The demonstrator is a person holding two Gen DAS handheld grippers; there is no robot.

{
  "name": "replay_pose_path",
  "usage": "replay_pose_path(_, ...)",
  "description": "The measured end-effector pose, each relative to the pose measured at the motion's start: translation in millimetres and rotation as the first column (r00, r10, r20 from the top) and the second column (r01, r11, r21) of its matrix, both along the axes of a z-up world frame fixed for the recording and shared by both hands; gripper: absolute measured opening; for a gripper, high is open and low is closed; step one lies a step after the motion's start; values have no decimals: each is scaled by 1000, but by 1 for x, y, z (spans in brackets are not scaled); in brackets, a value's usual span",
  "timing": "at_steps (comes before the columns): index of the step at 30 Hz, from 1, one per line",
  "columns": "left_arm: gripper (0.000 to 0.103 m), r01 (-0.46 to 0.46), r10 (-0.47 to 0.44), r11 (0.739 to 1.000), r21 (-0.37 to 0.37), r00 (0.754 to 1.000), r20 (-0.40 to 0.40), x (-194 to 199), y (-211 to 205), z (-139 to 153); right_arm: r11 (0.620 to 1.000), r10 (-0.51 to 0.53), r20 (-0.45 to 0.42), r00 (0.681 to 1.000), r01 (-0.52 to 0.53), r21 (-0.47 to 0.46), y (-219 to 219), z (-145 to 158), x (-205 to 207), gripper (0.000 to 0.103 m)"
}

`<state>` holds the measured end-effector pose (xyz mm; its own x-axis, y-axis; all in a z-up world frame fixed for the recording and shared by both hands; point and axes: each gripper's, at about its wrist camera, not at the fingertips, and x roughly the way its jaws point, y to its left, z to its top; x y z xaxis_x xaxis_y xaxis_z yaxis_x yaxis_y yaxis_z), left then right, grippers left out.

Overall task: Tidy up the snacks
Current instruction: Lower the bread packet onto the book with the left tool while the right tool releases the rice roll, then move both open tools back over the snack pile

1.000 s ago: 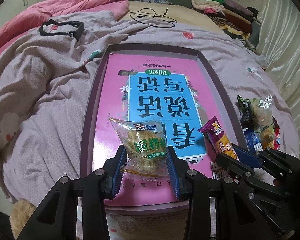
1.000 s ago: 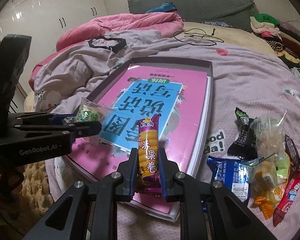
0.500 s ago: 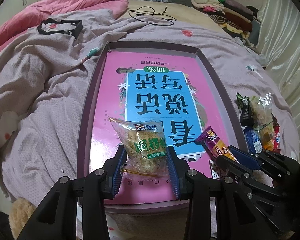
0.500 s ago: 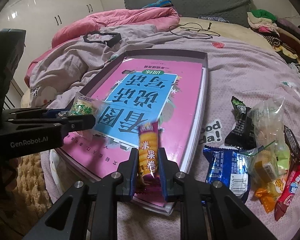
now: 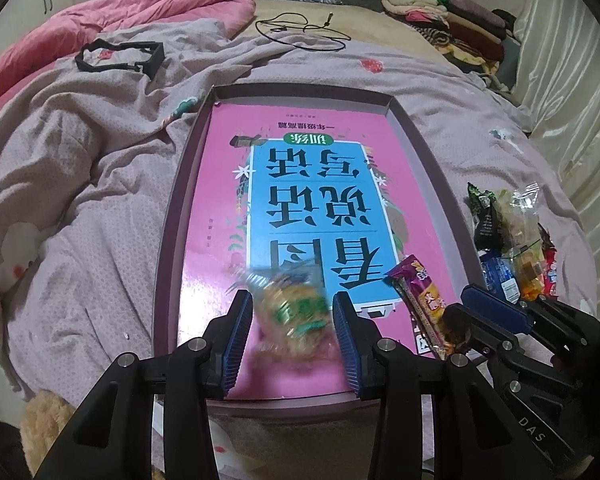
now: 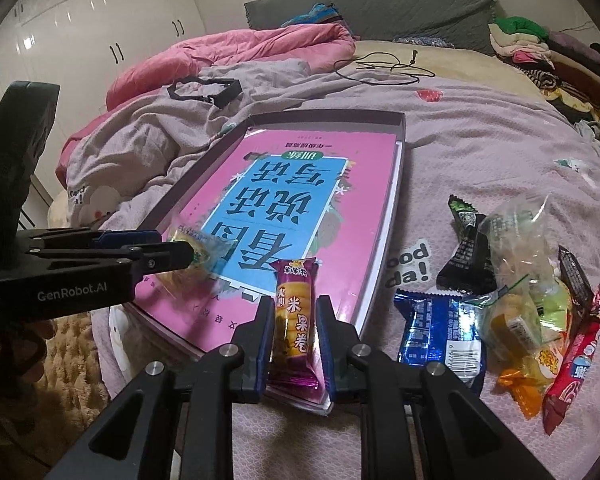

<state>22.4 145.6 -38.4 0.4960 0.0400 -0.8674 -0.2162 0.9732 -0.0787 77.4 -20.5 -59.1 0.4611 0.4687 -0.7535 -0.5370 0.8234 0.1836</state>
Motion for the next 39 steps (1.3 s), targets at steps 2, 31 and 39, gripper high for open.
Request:
replay_pose_path(2, 44, 1, -1, 1000, 1, 1000, 6, -1, -1, 3, 1000, 0, 3, 1000, 0, 7, -2, 1, -1, 24)
replay_pose_path(31, 76, 63, -58, 998, -26, 988, 145, -9, -42, 63, 991, -114, 175, 978, 100, 89, -59, 51, -18, 51)
replay_pose_path(39, 79, 103, -100, 995, -13, 982, 159, -9, -64, 72, 980, -182, 209, 961, 160, 118, -84, 60, -21, 56)
